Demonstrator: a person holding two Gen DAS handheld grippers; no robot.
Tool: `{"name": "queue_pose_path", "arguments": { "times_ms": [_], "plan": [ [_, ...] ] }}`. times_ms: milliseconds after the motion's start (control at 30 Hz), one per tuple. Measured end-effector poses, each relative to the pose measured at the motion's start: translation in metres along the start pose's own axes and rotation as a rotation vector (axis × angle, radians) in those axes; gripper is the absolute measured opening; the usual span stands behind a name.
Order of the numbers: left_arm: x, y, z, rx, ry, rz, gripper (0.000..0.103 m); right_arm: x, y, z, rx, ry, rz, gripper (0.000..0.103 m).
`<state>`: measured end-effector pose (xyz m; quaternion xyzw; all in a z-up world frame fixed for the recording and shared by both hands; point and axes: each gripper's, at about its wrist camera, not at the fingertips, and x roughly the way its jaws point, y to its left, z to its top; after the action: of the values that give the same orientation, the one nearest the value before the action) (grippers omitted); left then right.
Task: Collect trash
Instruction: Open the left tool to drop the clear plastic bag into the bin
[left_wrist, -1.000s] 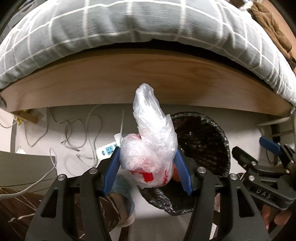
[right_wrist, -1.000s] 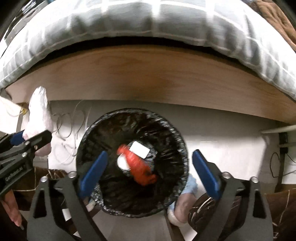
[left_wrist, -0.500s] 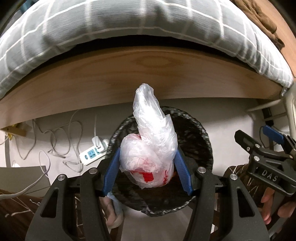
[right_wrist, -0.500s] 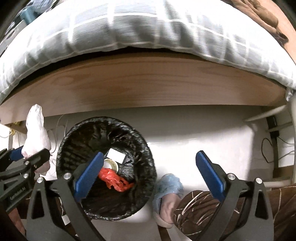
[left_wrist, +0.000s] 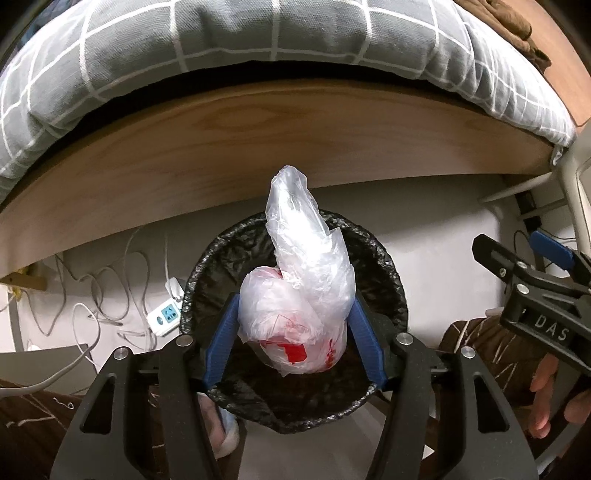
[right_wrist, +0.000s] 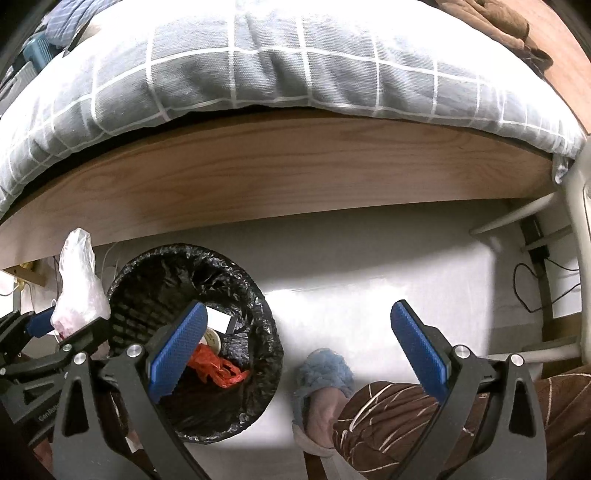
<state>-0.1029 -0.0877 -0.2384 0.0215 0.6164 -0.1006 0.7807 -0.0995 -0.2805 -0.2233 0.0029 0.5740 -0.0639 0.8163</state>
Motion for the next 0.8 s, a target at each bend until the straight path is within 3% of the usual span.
{"name": "queue_pose_path", "arguments": {
  "times_ms": [167, 367, 800],
  "plan": [
    [-0.005, 0.005, 0.001, -0.008, -0.031, 0.022, 0.084, -0.002, 0.006, 0.001, -0.014, -0.011, 0.002, 0.095],
    [-0.014, 0.010, 0.005, -0.001, -0.080, 0.072, 0.096, -0.008, 0.015, 0.007, -0.023, -0.034, 0.014, 0.095],
    [-0.050, 0.036, 0.018, -0.065, -0.188, 0.140, 0.097, -0.049, 0.036, 0.024, -0.112, -0.182, 0.008, 0.095]
  ]
}}
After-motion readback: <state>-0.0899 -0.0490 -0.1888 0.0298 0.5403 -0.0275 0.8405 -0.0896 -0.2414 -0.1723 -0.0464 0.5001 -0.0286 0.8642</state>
